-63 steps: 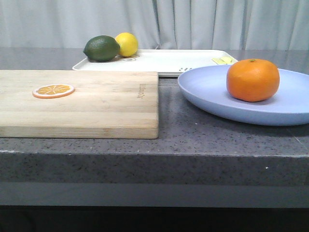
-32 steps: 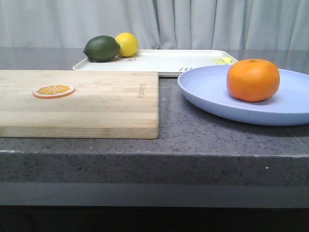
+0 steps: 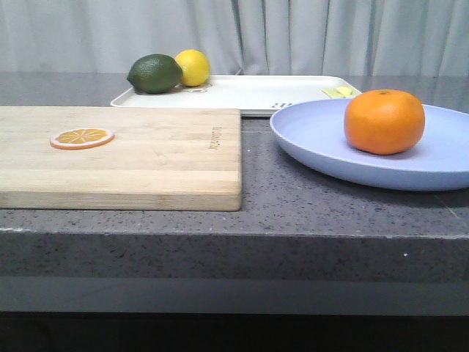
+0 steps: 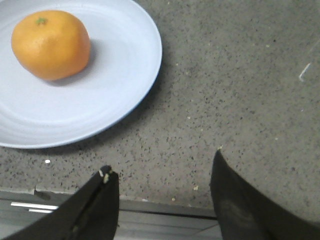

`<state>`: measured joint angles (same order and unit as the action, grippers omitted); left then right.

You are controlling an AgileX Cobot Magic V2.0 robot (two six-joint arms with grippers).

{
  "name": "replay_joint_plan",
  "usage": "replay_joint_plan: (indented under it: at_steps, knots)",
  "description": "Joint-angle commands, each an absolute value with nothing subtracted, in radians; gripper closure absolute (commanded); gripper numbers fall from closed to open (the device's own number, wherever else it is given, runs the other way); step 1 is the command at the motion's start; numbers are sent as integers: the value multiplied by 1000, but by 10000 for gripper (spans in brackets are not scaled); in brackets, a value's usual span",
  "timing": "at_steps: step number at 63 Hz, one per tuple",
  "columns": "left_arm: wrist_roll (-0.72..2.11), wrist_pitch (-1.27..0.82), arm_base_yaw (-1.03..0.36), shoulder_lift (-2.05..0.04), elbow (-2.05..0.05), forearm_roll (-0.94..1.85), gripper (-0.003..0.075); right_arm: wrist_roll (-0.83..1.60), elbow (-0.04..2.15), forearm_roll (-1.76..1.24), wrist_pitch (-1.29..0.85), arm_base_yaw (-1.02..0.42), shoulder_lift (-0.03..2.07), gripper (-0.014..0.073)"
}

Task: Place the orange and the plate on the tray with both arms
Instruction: 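Grasp the rim of the blue plate with the right gripper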

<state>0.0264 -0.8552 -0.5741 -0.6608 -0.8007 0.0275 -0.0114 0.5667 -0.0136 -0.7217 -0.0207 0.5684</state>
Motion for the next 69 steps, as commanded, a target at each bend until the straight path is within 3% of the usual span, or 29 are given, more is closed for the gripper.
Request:
replay_joint_plan:
  at_steps: [1,23,40,53,69]
  knots:
    - [17,-789,-572,-630,-817,38,61,-11,621,-28,-693,-14,621,169]
    - [17,-789,-572,-617,-812,38,61,-10,962,-29,-921,3,984,169]
    - [17,-789,-572,-617,-812,38,61,126,1197,-167,-1060,213,1227,169]
    - [17,-789,-572,-617,-812,38,61,378,1225,-531,-1184,396,1379,169]
    - [17,-789,-572,-617,-812,38,61,474,1225,-661,-1200,384,1501,169]
